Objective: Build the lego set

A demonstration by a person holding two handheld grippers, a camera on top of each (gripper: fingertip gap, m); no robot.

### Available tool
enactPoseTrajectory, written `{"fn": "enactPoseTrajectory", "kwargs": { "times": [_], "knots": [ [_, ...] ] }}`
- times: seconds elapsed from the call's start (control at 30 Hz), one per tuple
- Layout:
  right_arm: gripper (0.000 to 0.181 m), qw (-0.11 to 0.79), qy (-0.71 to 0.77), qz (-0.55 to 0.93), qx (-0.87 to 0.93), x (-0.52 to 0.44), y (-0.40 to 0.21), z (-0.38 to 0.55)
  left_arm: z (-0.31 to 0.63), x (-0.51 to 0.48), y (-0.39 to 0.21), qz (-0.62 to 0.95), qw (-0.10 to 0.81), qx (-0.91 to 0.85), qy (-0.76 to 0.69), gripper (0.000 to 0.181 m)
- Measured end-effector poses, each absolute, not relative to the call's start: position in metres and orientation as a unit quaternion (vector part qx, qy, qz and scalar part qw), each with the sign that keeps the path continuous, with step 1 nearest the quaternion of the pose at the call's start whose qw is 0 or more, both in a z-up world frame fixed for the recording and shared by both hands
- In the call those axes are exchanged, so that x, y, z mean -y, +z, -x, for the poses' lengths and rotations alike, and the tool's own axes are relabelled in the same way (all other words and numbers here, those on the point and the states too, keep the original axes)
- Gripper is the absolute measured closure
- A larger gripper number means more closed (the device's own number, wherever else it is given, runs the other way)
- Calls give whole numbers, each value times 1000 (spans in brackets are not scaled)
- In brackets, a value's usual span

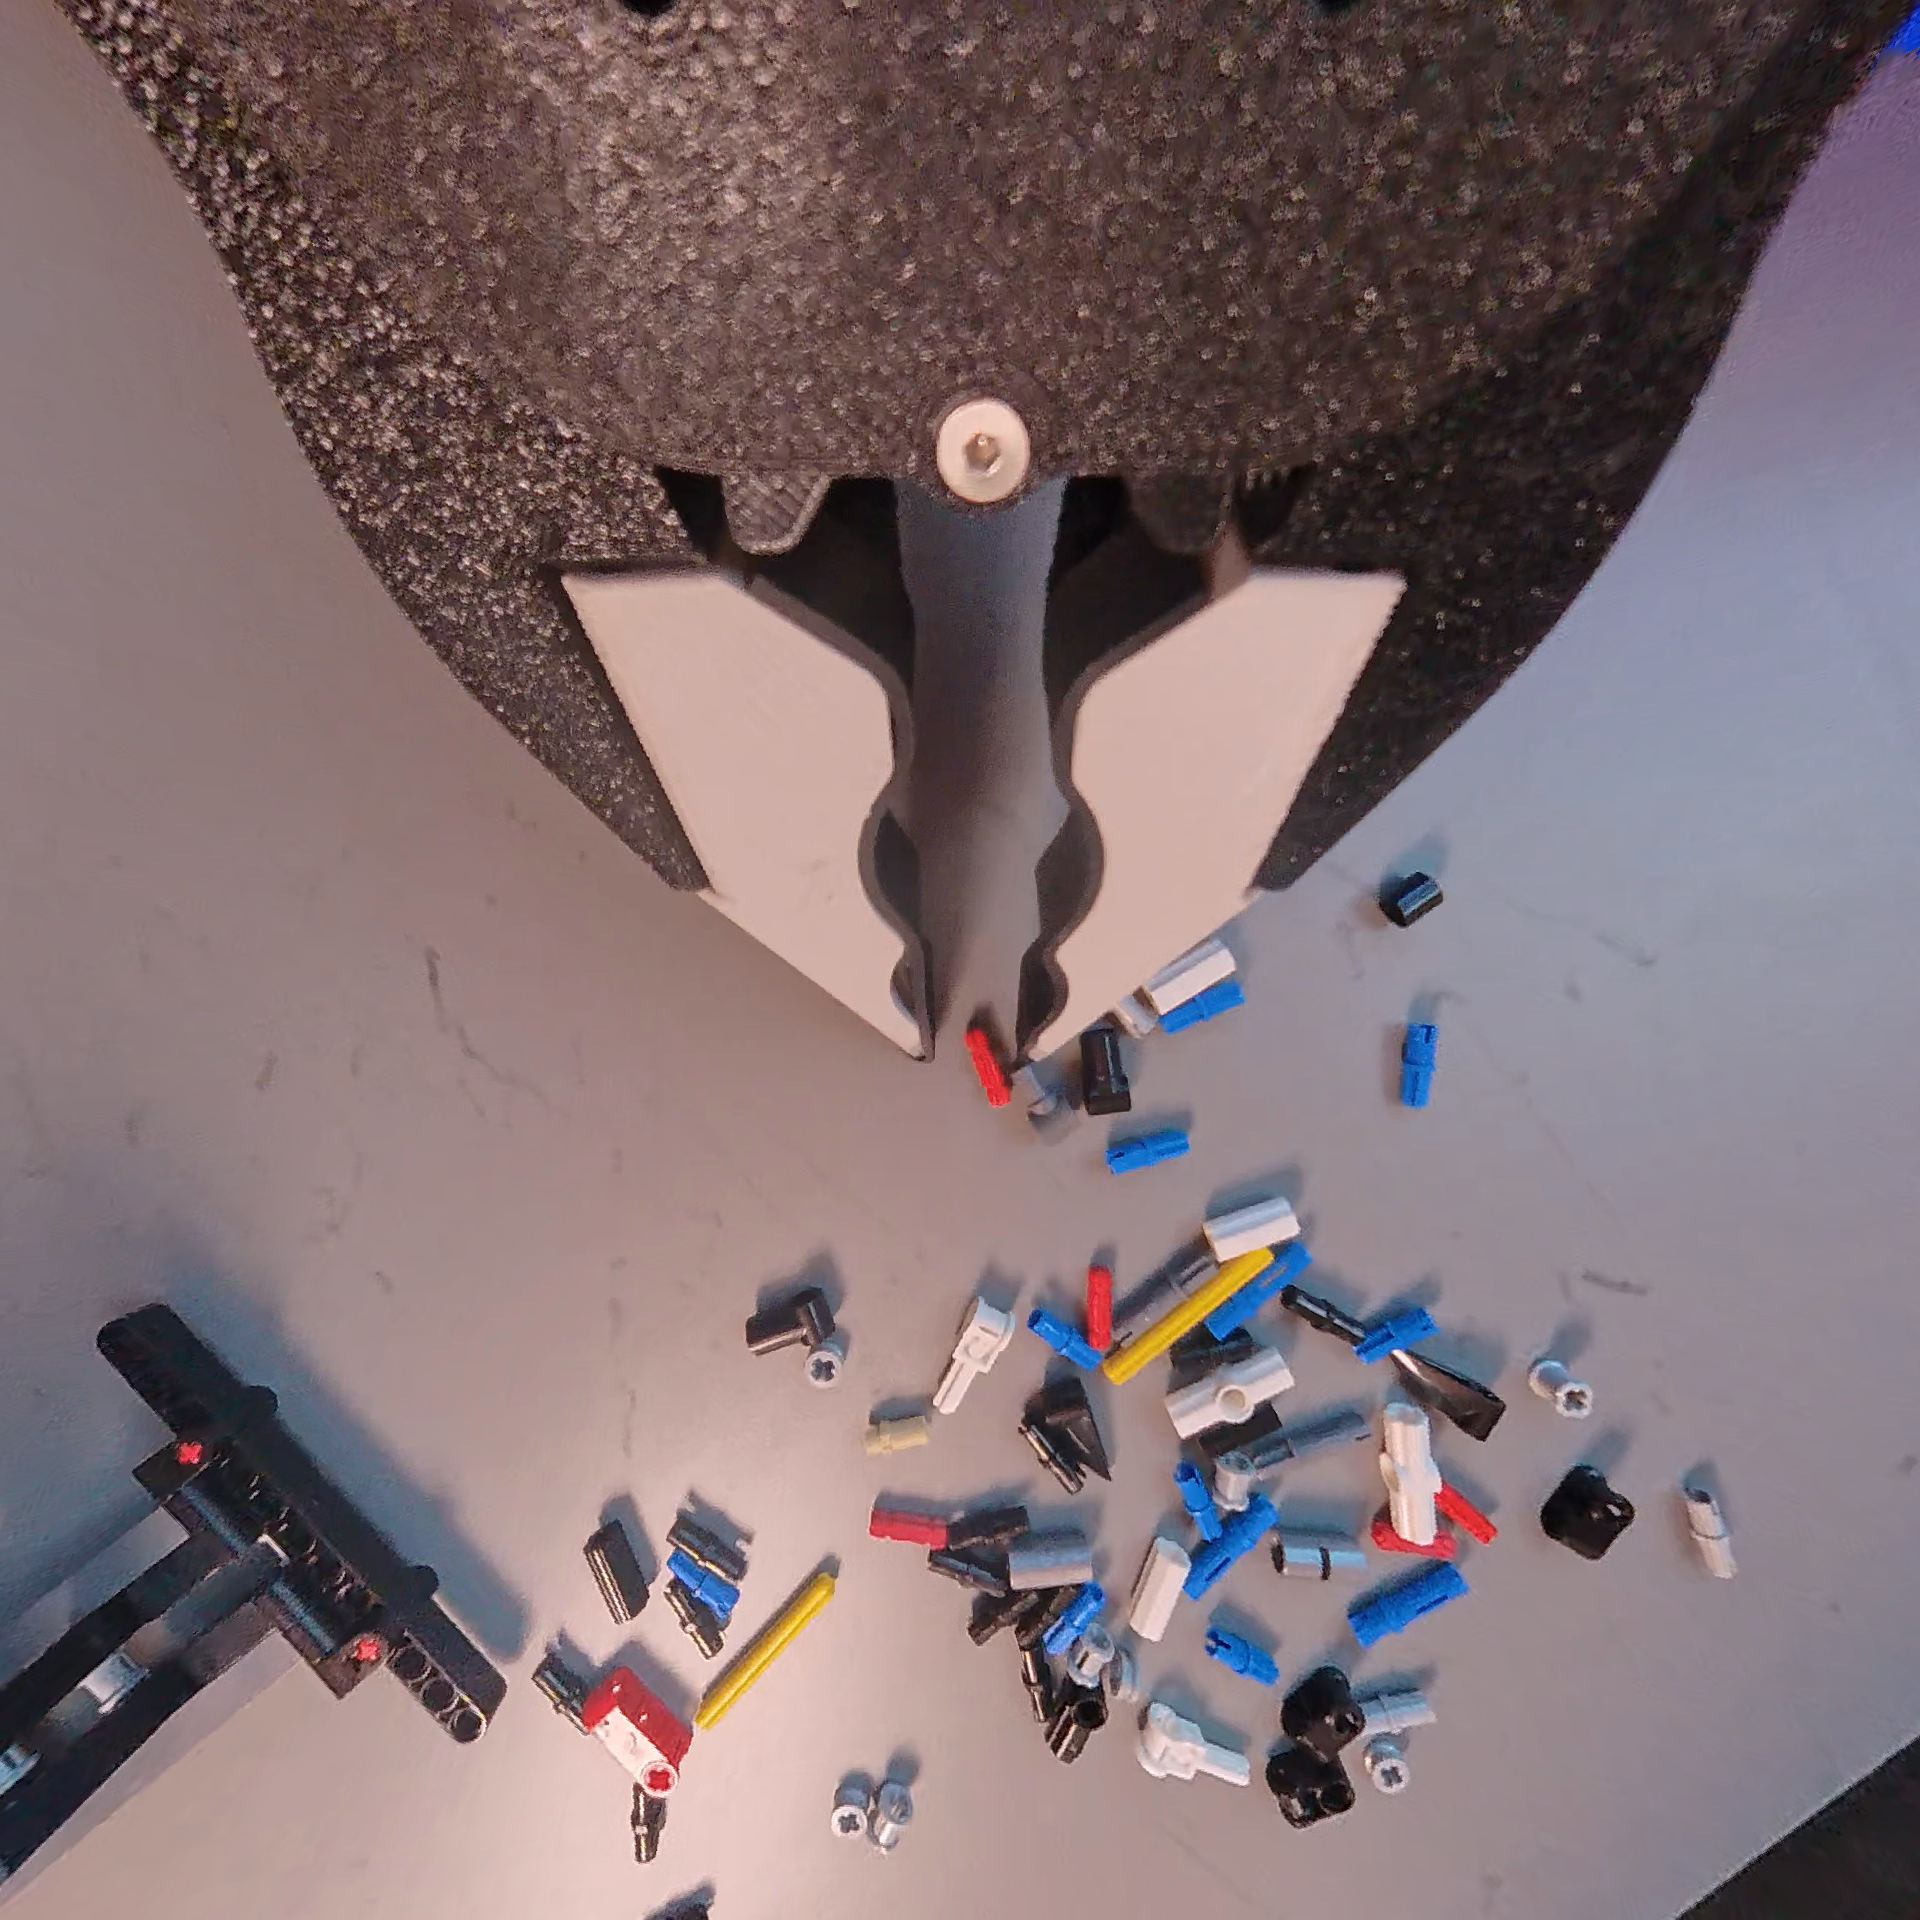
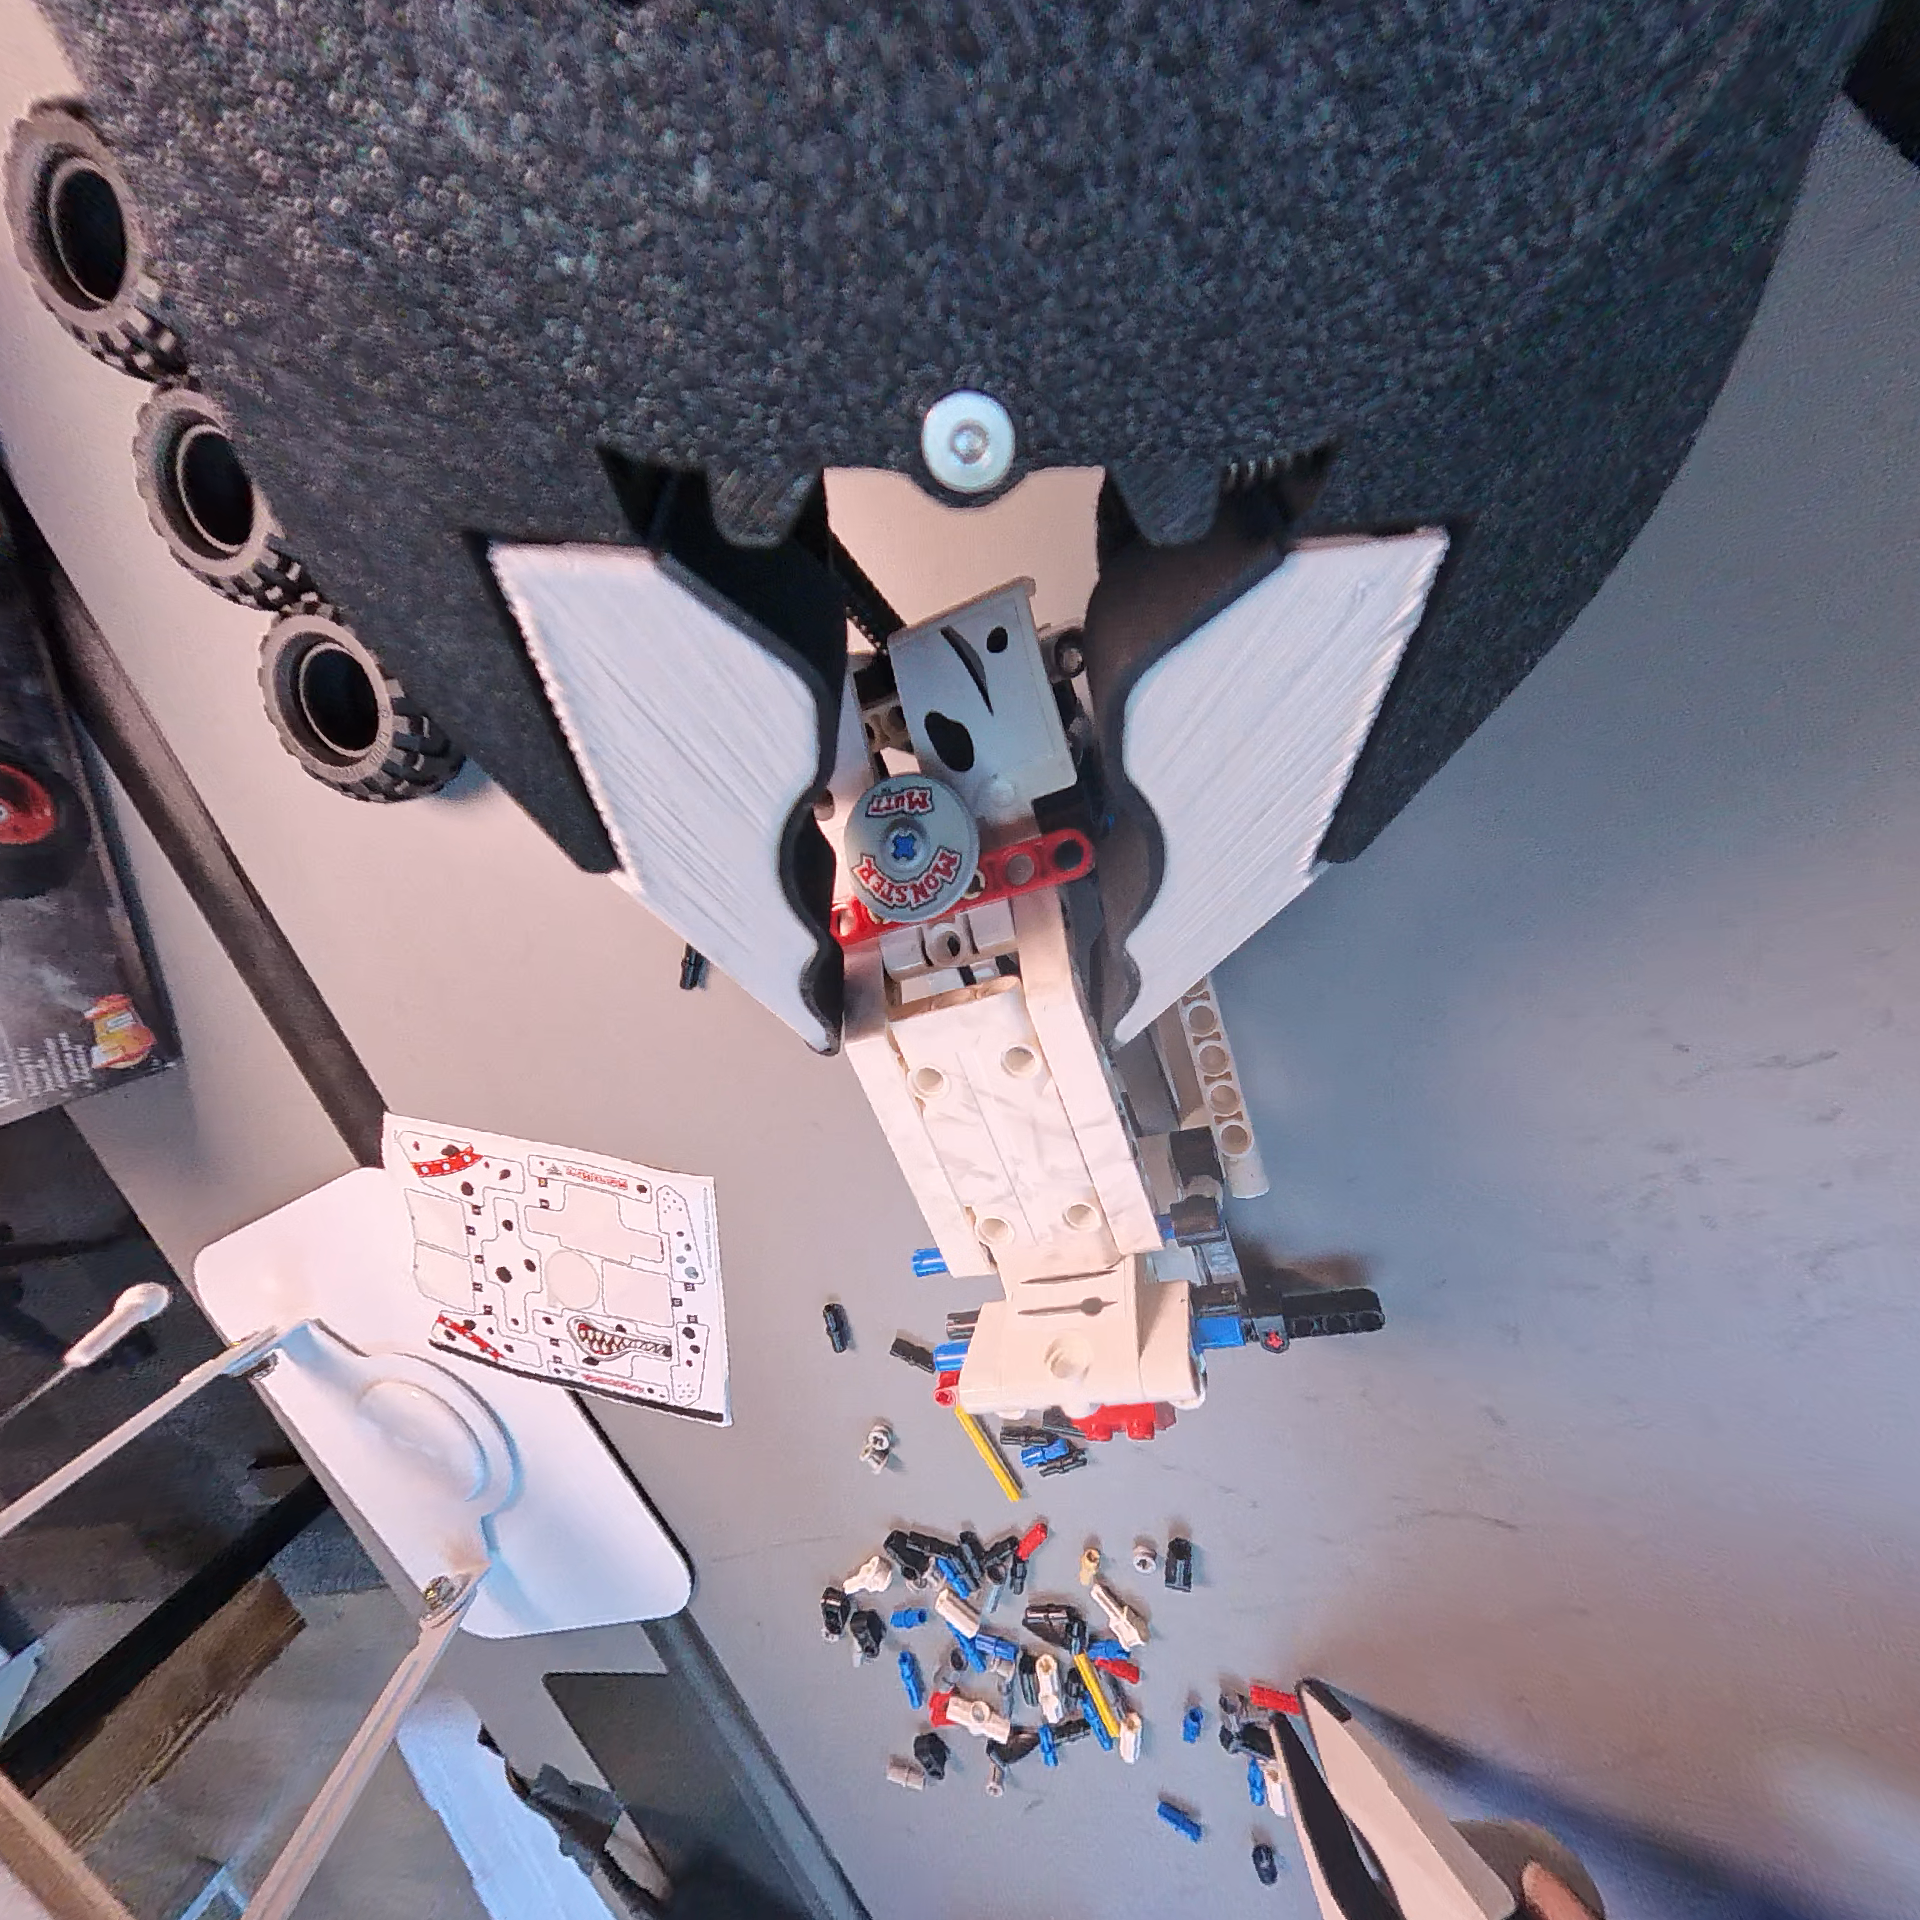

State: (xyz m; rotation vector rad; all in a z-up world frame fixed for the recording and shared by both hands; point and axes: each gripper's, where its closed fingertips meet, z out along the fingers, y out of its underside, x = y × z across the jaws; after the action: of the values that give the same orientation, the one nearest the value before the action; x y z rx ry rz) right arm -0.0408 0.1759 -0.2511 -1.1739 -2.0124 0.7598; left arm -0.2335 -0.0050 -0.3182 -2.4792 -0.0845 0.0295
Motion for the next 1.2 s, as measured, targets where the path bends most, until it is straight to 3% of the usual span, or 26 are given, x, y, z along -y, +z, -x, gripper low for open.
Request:
{"fn": "enactPoseTrajectory", "kwargs": {
  "times": [0.27,0.47,0.67,0.93,1.07,1.13,1.2],
  "knots": [
    [134,356,312,452,756,-178,-251,44,241,-2,-318,925,375,61,-18,176],
    [135,355,286,454,766,-180,-252,42,237,1,-318,932,361,35,-1,177],
    [136,345,237,459,784,-192,-254,23,144,-4,-295,909,378,-99,-146,178],
    [136,333,221,478,782,-207,-254,1,74,-10,-317,907,332,-225,-130,177],
    [135,332,226,478,781,-206,-253,2,74,-9,-317,906,334,-223,-133,176],
    [135,338,243,474,776,-203,-248,3,74,-9,-315,902,342,-222,-141,167],
    [132,356,282,465,760,-198,-233,7,83,-15,-300,890,384,-200,-141,164]
  ]
}}
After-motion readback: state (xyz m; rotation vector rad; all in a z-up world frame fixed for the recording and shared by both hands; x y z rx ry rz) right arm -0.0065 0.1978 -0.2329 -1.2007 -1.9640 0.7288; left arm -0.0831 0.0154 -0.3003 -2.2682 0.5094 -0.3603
